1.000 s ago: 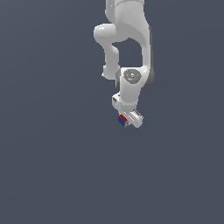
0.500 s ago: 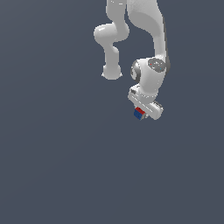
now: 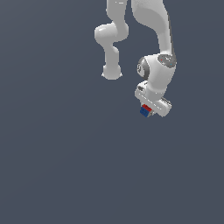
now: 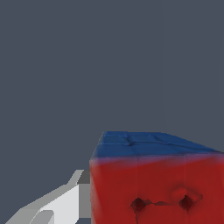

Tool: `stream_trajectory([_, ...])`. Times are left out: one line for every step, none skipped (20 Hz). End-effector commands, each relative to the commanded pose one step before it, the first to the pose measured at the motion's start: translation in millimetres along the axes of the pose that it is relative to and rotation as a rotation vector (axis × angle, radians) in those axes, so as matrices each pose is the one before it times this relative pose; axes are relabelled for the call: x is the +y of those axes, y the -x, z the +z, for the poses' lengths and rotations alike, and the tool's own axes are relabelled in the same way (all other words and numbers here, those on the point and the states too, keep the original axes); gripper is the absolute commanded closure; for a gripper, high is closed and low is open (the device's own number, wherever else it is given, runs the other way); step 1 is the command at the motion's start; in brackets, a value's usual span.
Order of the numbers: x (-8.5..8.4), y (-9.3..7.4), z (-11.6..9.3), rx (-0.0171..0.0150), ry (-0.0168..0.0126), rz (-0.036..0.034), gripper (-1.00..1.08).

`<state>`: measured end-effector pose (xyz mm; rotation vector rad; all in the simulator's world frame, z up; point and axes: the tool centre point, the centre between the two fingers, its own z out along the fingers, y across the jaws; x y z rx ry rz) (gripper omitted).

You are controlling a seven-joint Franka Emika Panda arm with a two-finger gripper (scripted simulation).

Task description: Pick up the object and move it to a goal position.

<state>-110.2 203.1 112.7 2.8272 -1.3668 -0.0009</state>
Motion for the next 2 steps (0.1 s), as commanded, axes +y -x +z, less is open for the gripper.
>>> stream_trajectory([-1.35, 0.14, -1.06, 0.00055, -0.00141, 0.00155, 1.08])
stream_trajectory([0.0, -0.33, 0.14, -0.00069, -0.00008, -0.00001, 1.08])
